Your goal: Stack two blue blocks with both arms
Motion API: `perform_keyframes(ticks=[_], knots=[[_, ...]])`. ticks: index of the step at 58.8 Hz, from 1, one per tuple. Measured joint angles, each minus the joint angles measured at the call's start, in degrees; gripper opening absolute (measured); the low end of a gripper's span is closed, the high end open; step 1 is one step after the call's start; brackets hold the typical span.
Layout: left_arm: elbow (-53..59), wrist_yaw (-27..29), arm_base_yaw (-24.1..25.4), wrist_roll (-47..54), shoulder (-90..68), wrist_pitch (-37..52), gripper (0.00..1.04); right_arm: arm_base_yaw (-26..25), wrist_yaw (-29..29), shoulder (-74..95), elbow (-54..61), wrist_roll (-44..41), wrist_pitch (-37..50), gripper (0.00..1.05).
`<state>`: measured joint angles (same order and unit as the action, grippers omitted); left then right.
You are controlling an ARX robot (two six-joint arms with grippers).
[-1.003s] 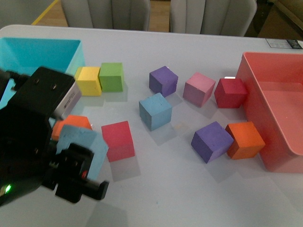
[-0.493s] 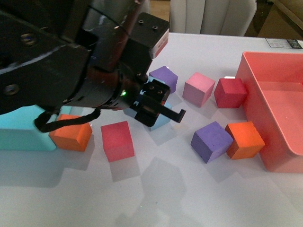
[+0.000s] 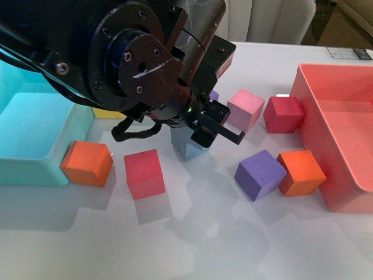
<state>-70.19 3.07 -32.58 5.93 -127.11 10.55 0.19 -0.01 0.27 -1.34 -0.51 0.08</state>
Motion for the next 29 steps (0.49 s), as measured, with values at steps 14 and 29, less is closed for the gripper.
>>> perform_keyframes(ticks=[14,29], knots=[[-4.92,0.39,1.38,1.01,-3.54,-1.99,0.41,0.0,0.0,0.0,0.0,0.0,0.0,0.96],[-6.38,0.24,1.57,2.1,-4.7,-3.69,0.47,0.0,0.0,0.0,0.0,0.0,0.0,0.96]])
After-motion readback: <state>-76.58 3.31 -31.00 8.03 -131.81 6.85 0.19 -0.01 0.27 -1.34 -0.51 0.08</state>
